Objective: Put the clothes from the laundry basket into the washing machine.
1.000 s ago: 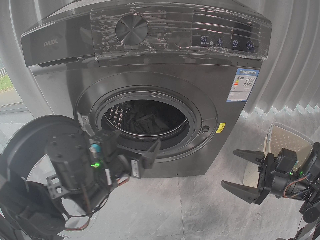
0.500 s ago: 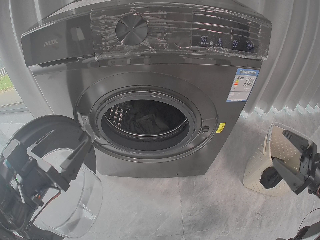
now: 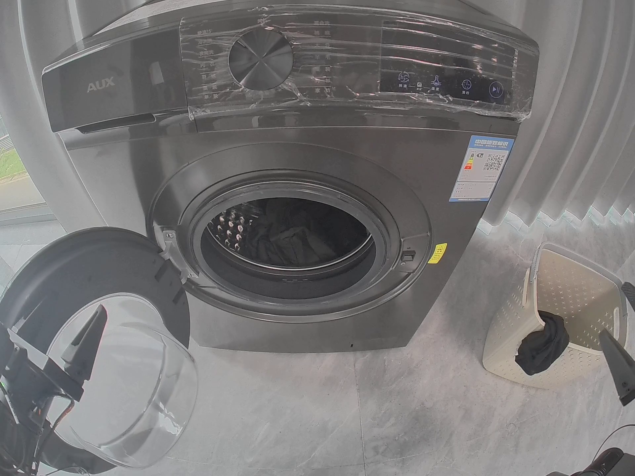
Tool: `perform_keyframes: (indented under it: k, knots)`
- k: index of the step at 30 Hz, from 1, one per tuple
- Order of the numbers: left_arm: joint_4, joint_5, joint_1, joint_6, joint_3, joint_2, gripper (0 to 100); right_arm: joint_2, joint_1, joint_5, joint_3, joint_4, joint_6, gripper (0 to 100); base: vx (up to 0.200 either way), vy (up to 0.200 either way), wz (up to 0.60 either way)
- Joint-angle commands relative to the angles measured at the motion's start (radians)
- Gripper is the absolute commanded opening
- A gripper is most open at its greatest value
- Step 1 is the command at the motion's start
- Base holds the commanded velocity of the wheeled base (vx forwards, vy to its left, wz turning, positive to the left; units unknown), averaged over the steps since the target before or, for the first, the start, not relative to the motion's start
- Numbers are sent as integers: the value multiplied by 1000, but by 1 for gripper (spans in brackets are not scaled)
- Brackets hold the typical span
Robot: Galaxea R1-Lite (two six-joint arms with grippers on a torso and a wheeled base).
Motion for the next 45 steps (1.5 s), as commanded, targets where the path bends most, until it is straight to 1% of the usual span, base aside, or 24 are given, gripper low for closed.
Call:
perform_keyframes:
  k: [1, 2, 4, 7, 10, 11, 13, 15, 16, 17, 20, 21, 22, 23, 24, 26, 28, 29, 30, 31, 35, 39, 43, 45]
  knots:
    - [190, -3, 67, 5, 11, -209, 100, -327, -83, 3, -46, 209, -2, 100, 0, 0, 0]
    - [239, -3, 70, 5, 10, -246, 100, -372, -85, 4, -46, 261, -3, 100, 0, 0, 0]
    - [299, -3, 75, 2, 10, -289, 100, -418, -85, 4, -48, 318, -3, 100, 0, 0, 0]
    - [348, -5, 96, 2, 13, -337, 100, -458, -85, 4, -49, 362, -3, 100, 0, 0, 0]
    - [407, -43, 127, 1, 19, -432, 100, -521, -99, -3, -46, 425, -2, 100, 0, 0, 0]
    - [439, -59, 142, 1, 16, -462, 100, -541, -119, -2, -46, 454, -3, 100, 0, 0, 0]
    - [496, -66, 167, 2, 10, -501, 100, -564, -143, 0, -46, 490, -6, 100, 0, 0, 0]
    - [523, -69, 179, 5, 8, -518, 100, -568, -145, 0, -44, 497, -8, 100, 0, 0, 0]
    - [574, -85, 204, 7, 4, -556, 100, -571, -143, -2, -35, 502, -15, 100, 0, 0, 0]
    - [585, -91, 211, 7, 2, -568, 100, -574, -142, -3, -26, 505, -15, 100, 0, 0, 0]
    - [620, -105, 241, 7, 5, -617, 100, -577, -139, -6, 37, 508, -20, 100, 0, 0, 0]
    - [638, -106, 251, 7, 8, -639, 100, -588, -136, -23, 37, 540, -22, 100, 0, 0, 0]
    - [641, -108, 253, 7, 8, -640, 100, -590, -136, -26, 37, 548, -22, 100, 0, 0, 0]
    - [663, -111, 262, 8, 13, -662, 100, -608, -131, -60, 37, 609, -25, 100, 0, 0, 0]
    - [703, -129, 274, 8, 18, -688, 100, -613, -129, -149, 37, 692, -48, 100, 0, 0, 0]
    - [770, -160, 290, 10, 21, -729, 100, -611, -126, -282, 37, 781, -75, 100, 0, 0, 0]
    - [850, -187, 310, 16, 21, -791, 100, -610, -128, -333, 37, 821, -78, 100, 0, 0, 0]
    - [894, -204, 313, 27, 21, -812, 100, -610, -128, -333, 37, 821, -78, 100, 0, 0, 0]
    - [924, -217, 316, 30, 21, -815, 100, -610, -128, -330, 37, 821, -78, 100, 0, 0, 0]
    - [934, -221, 316, 24, 19, -809, 100, -610, -128, -327, 37, 821, -78, 100, 0, 0, 0]
    - [933, -218, 316, 25, 21, -808, 100, -610, -126, -327, 37, 821, -75, 100, 0, 0, 0]
    - [936, -223, 316, 1, 21, -808, 100, -610, -125, -333, 37, 824, -32, 100, 0, 0, 0]
    - [936, -224, 317, -16, 21, -808, 100, -611, -125, -333, 37, 824, -34, 100, -150, 0, 0]
    - [936, -224, 323, -19, 21, -805, 100, -611, -125, -333, 37, 824, -34, 100, -200, 0, 0]
